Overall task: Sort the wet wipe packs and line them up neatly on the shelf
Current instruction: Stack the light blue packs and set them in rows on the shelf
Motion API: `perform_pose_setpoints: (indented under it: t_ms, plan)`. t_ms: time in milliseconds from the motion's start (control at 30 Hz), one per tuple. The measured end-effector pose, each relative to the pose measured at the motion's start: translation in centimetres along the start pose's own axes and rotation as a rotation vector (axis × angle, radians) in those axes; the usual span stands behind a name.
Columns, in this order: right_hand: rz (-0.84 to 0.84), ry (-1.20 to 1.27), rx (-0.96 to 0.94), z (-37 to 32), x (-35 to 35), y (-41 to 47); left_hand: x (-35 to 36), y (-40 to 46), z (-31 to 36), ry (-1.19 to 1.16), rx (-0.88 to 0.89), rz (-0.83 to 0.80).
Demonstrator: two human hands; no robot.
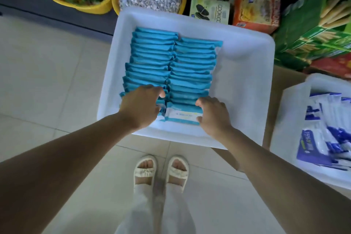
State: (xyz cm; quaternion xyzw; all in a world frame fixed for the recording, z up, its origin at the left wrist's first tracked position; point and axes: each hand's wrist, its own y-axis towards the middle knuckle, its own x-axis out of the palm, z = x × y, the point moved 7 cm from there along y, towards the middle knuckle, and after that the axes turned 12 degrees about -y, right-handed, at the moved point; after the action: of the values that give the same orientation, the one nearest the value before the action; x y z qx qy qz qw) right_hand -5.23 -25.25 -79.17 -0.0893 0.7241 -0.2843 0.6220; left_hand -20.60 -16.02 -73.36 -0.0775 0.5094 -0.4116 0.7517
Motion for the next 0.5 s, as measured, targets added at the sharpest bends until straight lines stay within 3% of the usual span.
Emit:
perform_pose_setpoints:
  t_ms: [167, 367, 500]
  plan:
    - [0.086, -0.135, 0.01, -0.9, 1.6, 0.0, 1.0, 1.4, -0.4, 0.001, 0.039, 0.029]
    - [0.027, 0.027, -0.048, 0.4, 2.2, -0.5, 1.6, 2.5, -0.3, -0.01, 0.1, 0.039]
    - [0.123, 0.133, -0.059, 1.9, 1.5, -1.2, 2.4, 3.1, 0.1, 0.008, 0.149, 0.032]
